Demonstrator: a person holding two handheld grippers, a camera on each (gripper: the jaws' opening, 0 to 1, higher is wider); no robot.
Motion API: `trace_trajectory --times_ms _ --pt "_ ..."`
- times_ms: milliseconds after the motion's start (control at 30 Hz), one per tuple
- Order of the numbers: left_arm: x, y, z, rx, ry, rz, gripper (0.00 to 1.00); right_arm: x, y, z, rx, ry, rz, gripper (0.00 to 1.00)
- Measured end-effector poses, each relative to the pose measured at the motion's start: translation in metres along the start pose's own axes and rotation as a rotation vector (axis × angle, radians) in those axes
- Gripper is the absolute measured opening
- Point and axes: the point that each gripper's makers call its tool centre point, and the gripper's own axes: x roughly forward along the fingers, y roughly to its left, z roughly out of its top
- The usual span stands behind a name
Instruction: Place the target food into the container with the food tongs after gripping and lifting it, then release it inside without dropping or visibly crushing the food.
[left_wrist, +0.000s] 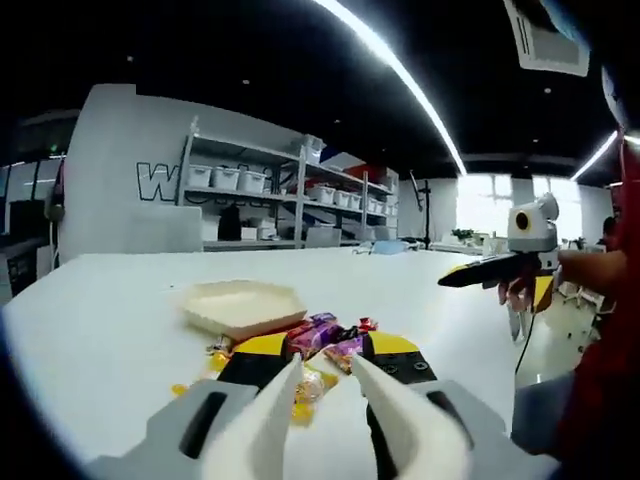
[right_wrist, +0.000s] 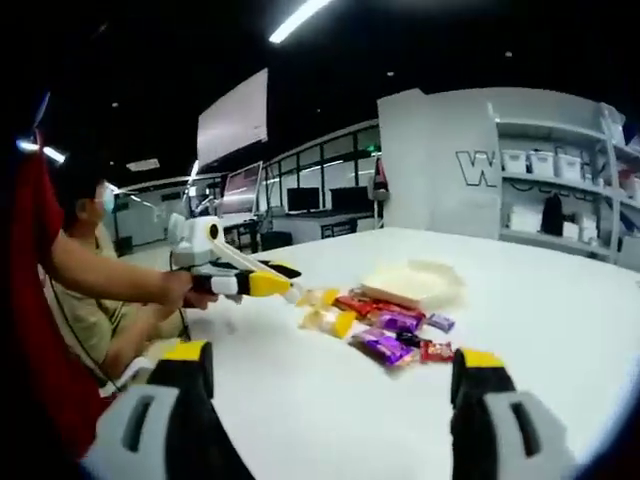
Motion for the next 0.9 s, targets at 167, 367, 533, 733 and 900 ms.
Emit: trace_trajectory --times_ms 167,367,533,733,900 --pt "0.01 0.007 -0.01 0.013 0.048 -0.017 0.27 -0.007 0.0 -0.006 0.02 0.003 -0.011 0.98" --pt "0.019 0.008 -0.016 0.013 0.086 -0.058 0.27 -0.013 -0.004 -0.007 0.032 -0.002 -0.026 0.98" --pt "0.031 0.01 -0.019 0.052 0.117 -0.095 0.28 -0.017 -0.006 -0.007 0.049 -0.014 -0.032 0.98" --pt "0.044 0.01 -0.03 0.095 0.183 -0.153 0.28 -0.018 -0.007 -0.009 0.057 -0.009 -0.039 0.97" --pt "0.048 0.009 -0.036 0.087 0.215 -0.186 0.29 -0.018 -0.007 -0.01 0.063 -0.007 -0.042 0.98"
